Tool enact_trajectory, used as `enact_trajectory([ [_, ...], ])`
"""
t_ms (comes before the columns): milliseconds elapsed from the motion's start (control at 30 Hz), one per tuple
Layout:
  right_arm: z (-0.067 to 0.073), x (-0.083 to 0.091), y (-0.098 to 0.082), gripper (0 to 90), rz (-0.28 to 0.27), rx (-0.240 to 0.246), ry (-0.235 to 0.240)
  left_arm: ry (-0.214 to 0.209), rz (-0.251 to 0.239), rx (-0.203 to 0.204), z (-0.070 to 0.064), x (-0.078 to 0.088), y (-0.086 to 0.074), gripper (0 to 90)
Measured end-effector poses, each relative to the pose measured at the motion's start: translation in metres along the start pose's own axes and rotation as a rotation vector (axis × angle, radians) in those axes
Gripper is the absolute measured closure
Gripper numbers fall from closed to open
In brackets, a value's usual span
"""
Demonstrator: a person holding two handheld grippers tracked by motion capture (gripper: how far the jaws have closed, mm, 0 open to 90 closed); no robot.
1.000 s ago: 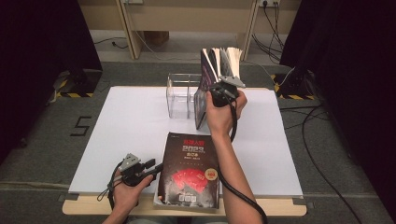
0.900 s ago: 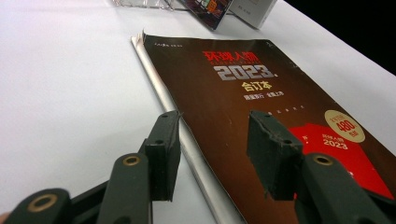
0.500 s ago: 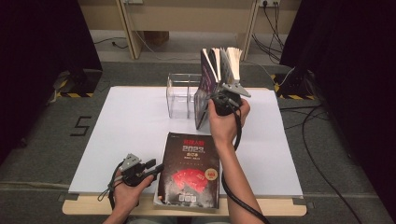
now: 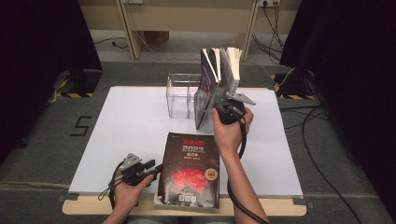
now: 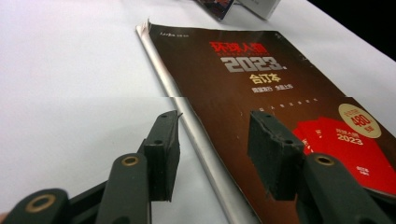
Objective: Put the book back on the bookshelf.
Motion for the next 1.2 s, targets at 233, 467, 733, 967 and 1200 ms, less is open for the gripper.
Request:
enact_trajectory([
  [233,-0.013,-0.006,-0.022,64.1,0.093,-0.010,0.014,-0.008,0.018,0.005,-0.001,-0.005,0.000,52.3],
  [467,-0.025,-0.015,-0.047,65.9,0.214,-0.039,0.035,-0.006,0.049,0.002,-0.001,-0.011,0.000,52.0],
  [733,-0.032,-0.033,-0.078,68.1,0.326,-0.042,0.042,0.017,0.065,0.010,0.002,-0.014,0.000,52.7],
  [967,-0.038,-0.051,-0.098,69.6,0.418,-0.069,0.061,0.021,0.079,0.025,0.005,-0.016,-0.002,54.0],
  [1200,-0.047,-0.069,-0.105,69.3,0.463,-0.076,0.067,0.010,0.084,0.031,0.005,-0.016,-0.002,54.9],
])
Point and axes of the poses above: each handheld gripper's, and its own axes: x roughly backward along the jaws, y roughly out of its top, z roughly to its left, the point moved 8 cm from there along -x, roughly forward along the jaws, and after that the axes turned 10 degrees about z, right-handed, at the moved point
